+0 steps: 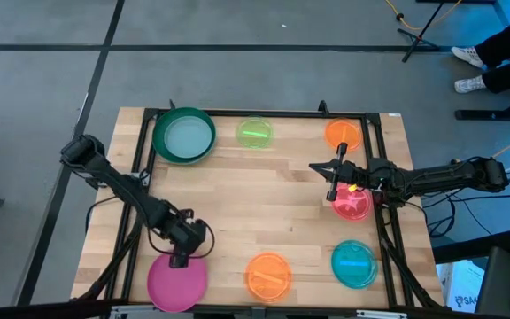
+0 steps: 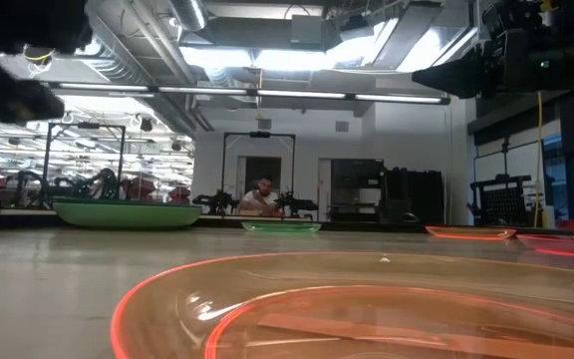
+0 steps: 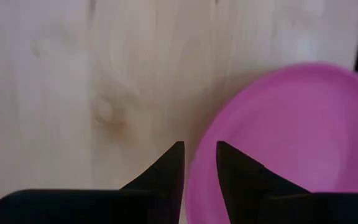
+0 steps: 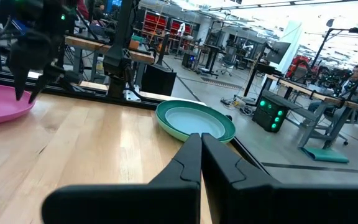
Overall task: Stack plastic plates
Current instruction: Stack the pink plate on the blue plate, then move the stack of plates to the center of the table
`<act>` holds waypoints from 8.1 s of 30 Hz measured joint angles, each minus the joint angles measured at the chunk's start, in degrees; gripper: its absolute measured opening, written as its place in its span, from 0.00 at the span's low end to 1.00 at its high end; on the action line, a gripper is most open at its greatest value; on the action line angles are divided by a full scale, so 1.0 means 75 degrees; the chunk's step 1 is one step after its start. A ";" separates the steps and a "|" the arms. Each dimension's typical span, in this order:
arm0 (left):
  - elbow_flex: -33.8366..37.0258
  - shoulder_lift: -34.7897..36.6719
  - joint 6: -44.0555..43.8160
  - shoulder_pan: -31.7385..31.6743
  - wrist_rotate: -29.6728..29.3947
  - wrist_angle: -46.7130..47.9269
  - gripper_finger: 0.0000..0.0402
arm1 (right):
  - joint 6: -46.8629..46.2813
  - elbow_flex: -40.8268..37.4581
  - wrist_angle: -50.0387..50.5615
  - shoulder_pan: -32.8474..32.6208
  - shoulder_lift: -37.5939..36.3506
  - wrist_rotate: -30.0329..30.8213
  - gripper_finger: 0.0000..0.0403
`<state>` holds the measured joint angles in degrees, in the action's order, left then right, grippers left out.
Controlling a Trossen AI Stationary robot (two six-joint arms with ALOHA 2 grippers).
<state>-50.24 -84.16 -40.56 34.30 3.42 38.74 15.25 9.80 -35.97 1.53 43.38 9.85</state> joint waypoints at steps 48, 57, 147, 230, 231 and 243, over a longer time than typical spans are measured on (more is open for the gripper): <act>0.0003 -0.0430 0.0825 -0.1262 0.0827 0.0008 0.02 | 0.0000 0.0000 0.0003 -0.0001 0.0001 0.0000 0.01; 0.0003 0.0787 0.1207 -0.1993 -0.0523 0.0594 0.02 | 0.0000 0.0000 0.0003 -0.0001 0.0001 0.0000 0.01; 0.0684 0.2092 0.3591 -0.7610 -0.0918 -0.1630 0.23 | 0.0009 0.0000 0.0020 -0.0002 0.0002 0.0003 0.01; 0.0933 -0.0976 0.3653 -0.8135 -0.3277 -0.2450 0.11 | 0.0012 0.0000 0.0020 -0.0002 0.0002 0.0032 0.01; 0.0933 -0.0976 0.3654 -0.8109 -0.3317 -0.2450 0.10 | 0.0012 0.0000 0.0020 0.0000 -0.0001 0.0029 0.01; 0.0944 -0.0993 0.3722 -0.7317 -0.3604 -0.2439 0.10 | 0.0012 0.0000 0.0017 0.0001 -0.0001 0.0030 0.01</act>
<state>-43.16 -91.61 -12.64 -20.57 -23.62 20.44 15.33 9.80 -35.83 1.54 43.38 10.07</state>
